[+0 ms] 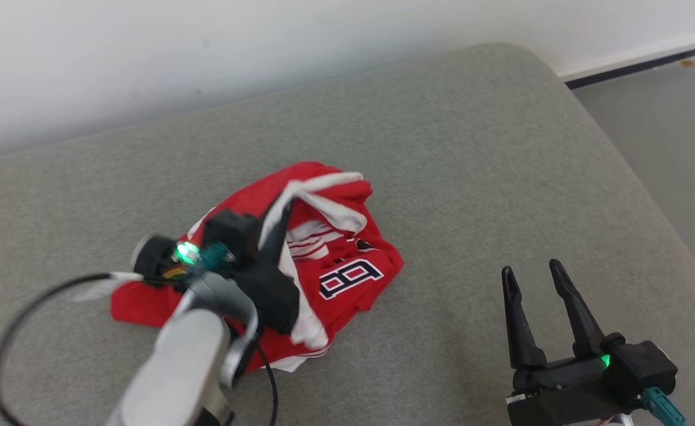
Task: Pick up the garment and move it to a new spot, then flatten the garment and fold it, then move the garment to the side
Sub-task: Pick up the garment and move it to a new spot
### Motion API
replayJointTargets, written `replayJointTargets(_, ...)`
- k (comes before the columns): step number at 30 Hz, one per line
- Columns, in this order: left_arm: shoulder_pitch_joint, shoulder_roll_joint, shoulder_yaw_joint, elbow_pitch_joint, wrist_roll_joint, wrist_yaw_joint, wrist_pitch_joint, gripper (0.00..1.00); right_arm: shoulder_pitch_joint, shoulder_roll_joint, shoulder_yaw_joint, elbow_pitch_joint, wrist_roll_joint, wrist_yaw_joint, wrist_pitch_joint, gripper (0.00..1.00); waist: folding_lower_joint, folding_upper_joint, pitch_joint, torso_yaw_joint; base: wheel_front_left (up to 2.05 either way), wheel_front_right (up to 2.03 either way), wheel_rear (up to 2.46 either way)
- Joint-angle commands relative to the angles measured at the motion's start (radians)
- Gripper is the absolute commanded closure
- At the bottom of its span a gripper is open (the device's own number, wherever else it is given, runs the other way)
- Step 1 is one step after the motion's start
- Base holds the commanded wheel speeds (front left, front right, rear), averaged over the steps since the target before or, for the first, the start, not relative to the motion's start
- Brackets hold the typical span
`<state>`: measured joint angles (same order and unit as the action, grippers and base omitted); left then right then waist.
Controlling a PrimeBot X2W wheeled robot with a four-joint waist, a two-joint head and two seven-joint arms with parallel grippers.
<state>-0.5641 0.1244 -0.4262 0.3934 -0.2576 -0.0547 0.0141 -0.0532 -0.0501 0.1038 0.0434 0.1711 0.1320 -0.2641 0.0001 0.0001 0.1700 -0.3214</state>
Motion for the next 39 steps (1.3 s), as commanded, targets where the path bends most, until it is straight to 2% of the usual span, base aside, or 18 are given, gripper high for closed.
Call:
replayJointTargets(1, -0.024, 0.007, 0.016, -0.02, -0.017, -0.007, -0.006, 1.0, 0.008, 0.0, -0.001, 0.0, -0.006, -0.002, -0.001, 0.0, -0.0001, -0.0001, -0.017, 0.032, 0.0, 0.0, 0.0)
replayJointTargets(6, -0.063, 0.08, 0.107, -0.141, -0.082, -0.014, 0.025, 1.0, 0.018, 0.0, -0.008, 0.009, -0.017, -0.003, -0.001, 0.0, -0.0001, -0.0001, -0.048, 0.106, 0.0, 0.0, 0.0)
replayJointTargets(13, -0.118, 0.242, 0.243, -0.245, -0.126, -0.002, 0.116, 1.0, 0.024, 0.0, -0.003, 0.015, -0.028, -0.003, -0.001, 0.0, -0.0001, -0.0001, -0.069, 0.211, 0.0, 0.0, 0.0)
replayJointTargets(17, -0.13, 0.323, 0.315, -0.249, -0.145, 0.007, 0.152, 1.0, 0.024, 0.0, 0.0, 0.019, -0.035, -0.003, -0.001, 0.0, -0.0001, -0.0001, -0.065, 0.263, 0.0, 0.0, 0.0)
replayJointTargets(22, -0.109, 0.414, 0.386, -0.189, -0.138, 0.029, 0.155, 1.0, 0.018, -0.001, -0.002, 0.017, -0.043, -0.003, -0.001, 0.0, -0.0001, -0.0001, -0.049, 0.303, 0.0, 0.0, 0.0)
replayJointTargets(26, -0.076, 0.445, 0.432, -0.097, -0.153, 0.047, 0.137, 1.0, 0.017, -0.001, -0.002, 0.019, -0.056, -0.003, 0.0, 0.0, -0.0001, -0.0001, -0.04, 0.324, 0.0, 0.0, 0.0)
replayJointTargets(31, -0.05, 0.437, 0.449, 0.025, -0.177, 0.039, 0.11, 1.0, 0.02, 0.0, 0.007, 0.025, -0.072, -0.003, -0.001, 0.0, -0.0001, -0.0001, -0.038, 0.34, 0.0, 0.0, 0.0)
replayJointTargets(35, -0.035, 0.415, 0.432, 0.183, -0.174, 0.029, 0.054, 0.98, 0.017, 0.0, 0.015, 0.03, -0.086, -0.003, 0.0, 0.0, -0.0001, -0.0001, -0.044, 0.347, 0.0, 0.0, 0.0)
replayJointTargets(36, -0.036, 0.41, 0.432, 0.212, -0.174, 0.032, 0.037, 0.81, 0.018, 0.0, 0.02, 0.032, -0.088, -0.003, 0.0, 0.0, -0.0001, -0.0001, -0.048, 0.346, 0.0, 0.0, 0.0)
replayJointTargets(37, -0.037, 0.407, 0.431, 0.238, -0.17, 0.037, 0.021, 0.0, 0.019, 0.0, 0.023, 0.034, -0.09, -0.003, 0.0, 0.0, -0.0001, -0.0001, -0.051, 0.343, 0.0, 0.0, 0.0)
replayJointTargets(39, -0.039, 0.399, 0.428, 0.281, -0.167, 0.034, -0.008, 0.0, 0.022, -0.001, 0.029, 0.036, -0.092, -0.003, 0.0, 0.0, -0.0001, -0.0001, -0.058, 0.337, 0.0, 0.0, 0.0)
